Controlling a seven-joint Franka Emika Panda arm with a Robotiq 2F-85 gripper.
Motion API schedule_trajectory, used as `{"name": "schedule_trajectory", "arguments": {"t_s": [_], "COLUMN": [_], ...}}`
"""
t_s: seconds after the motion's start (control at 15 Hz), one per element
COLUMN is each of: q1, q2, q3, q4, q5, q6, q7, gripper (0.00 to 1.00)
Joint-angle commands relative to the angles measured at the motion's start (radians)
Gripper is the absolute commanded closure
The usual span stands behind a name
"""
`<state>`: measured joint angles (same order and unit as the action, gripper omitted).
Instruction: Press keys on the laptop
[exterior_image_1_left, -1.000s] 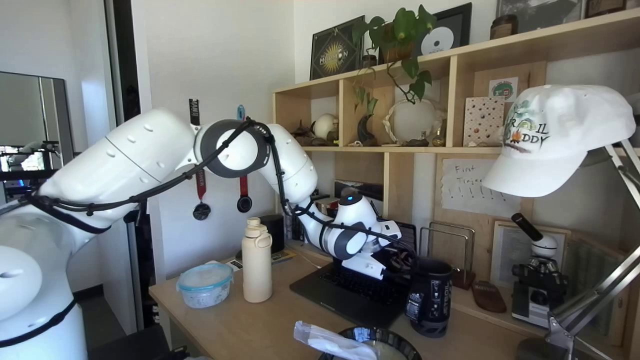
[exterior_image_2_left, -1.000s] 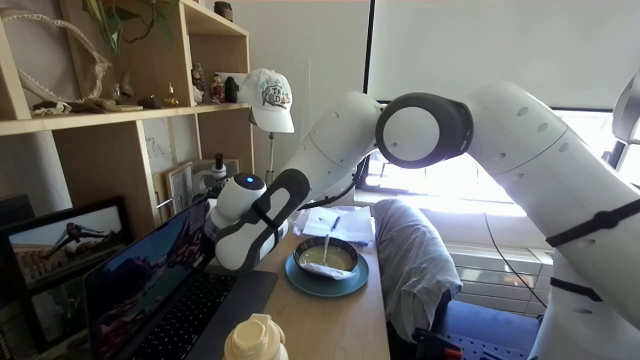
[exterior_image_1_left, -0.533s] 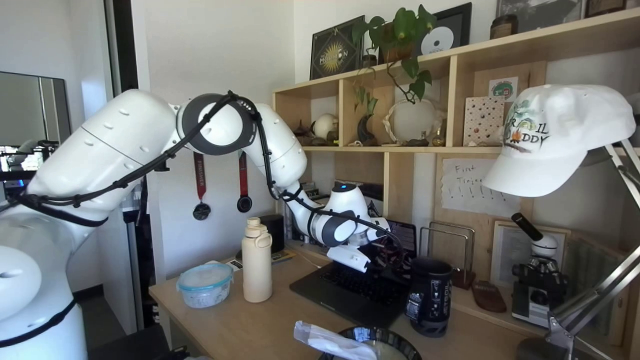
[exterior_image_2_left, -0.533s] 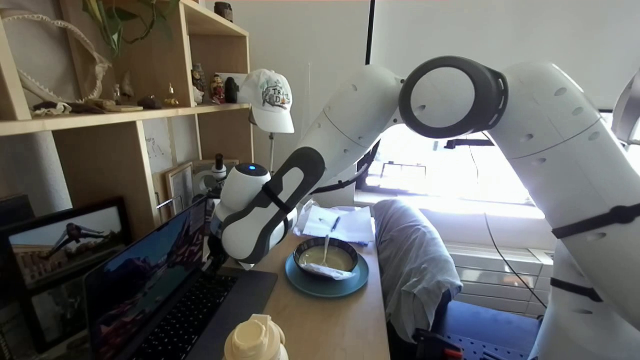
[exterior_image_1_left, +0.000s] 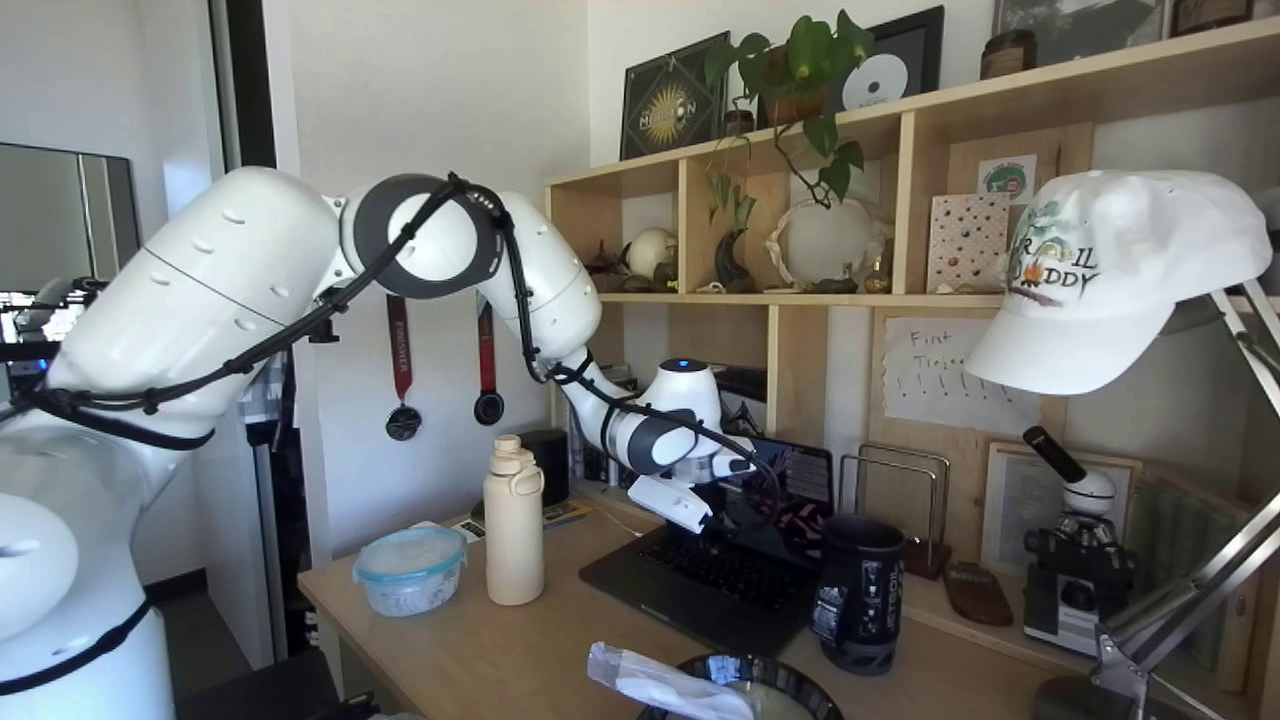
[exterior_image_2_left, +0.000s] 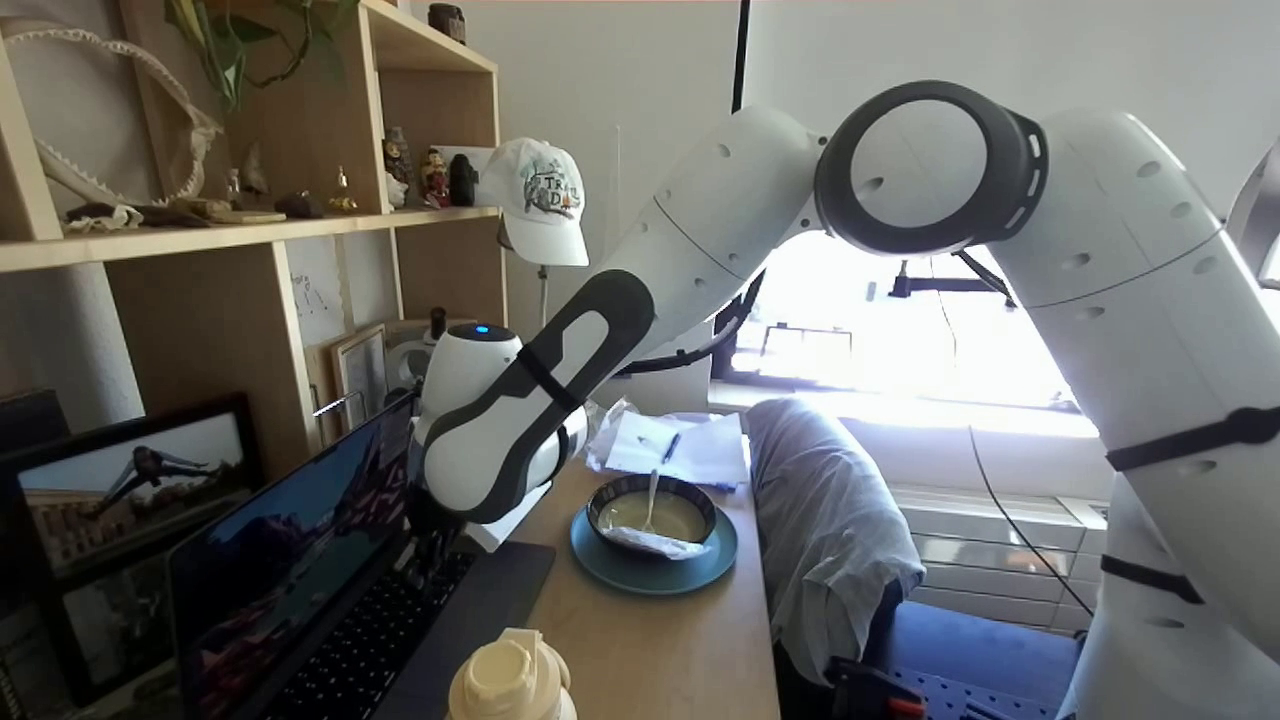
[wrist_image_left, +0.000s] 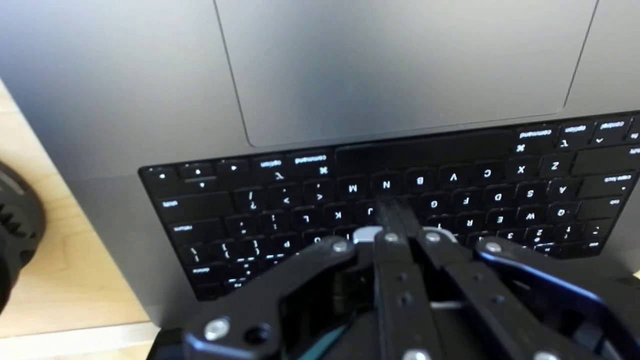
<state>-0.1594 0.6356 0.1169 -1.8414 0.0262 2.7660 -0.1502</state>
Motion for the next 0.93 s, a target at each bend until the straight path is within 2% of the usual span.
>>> {"name": "schedule_trajectory", "arguments": {"t_s": [0.0,0.87], "q1": [0.005,0.024], "q2": [-0.021,0.044], "q3": [0.003,-0.003], "q4": [-0.013,0.014], "q5": [0.026,0.014], "q6": [-0.053,-0.042], "q7": [-0.018,-0.021], "gripper": [1.0,1.0]}}
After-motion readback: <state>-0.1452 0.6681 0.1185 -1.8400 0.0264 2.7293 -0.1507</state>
